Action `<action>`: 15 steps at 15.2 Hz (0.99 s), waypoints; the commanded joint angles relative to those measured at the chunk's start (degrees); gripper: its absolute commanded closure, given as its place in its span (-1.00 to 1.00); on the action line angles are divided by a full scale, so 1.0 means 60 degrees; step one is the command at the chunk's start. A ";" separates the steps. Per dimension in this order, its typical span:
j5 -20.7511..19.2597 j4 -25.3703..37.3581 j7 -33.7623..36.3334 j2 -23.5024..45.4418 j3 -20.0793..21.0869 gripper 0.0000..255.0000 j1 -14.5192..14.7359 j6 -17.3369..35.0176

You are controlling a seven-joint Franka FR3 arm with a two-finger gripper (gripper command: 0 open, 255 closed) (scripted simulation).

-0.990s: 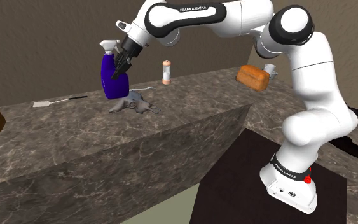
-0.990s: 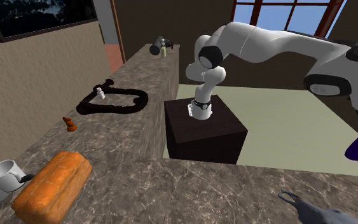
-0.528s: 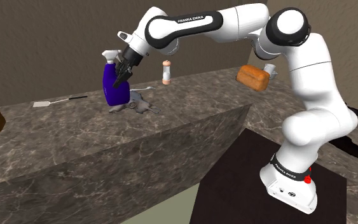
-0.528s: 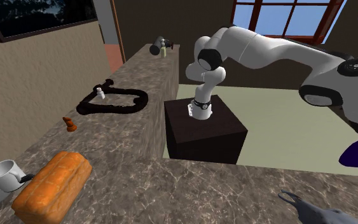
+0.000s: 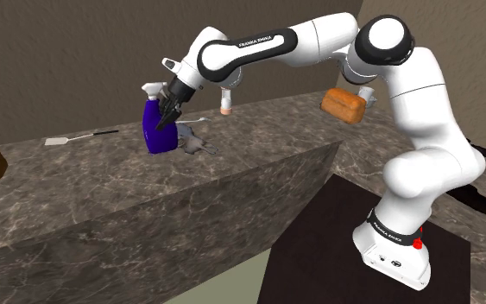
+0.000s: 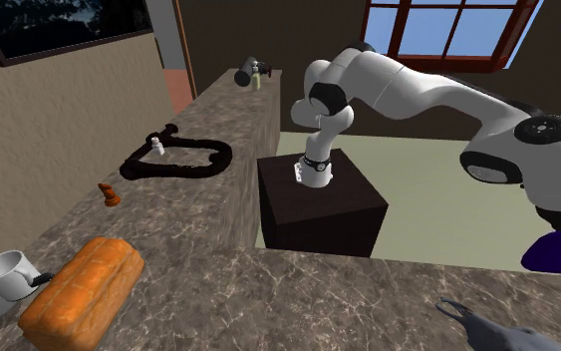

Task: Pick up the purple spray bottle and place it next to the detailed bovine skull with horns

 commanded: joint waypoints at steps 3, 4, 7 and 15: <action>-0.0091 -0.0244 -0.0082 -0.0193 -0.0139 1.00 0.0050 0.0384; -0.0117 -0.0289 -0.0103 -0.0249 -0.0181 1.00 0.0071 0.0473; -0.0197 -0.0411 -0.0167 -0.0426 -0.0311 1.00 0.0140 0.0733; -0.0416 -0.0637 -0.0340 -0.0937 -0.0687 1.00 0.0360 0.1390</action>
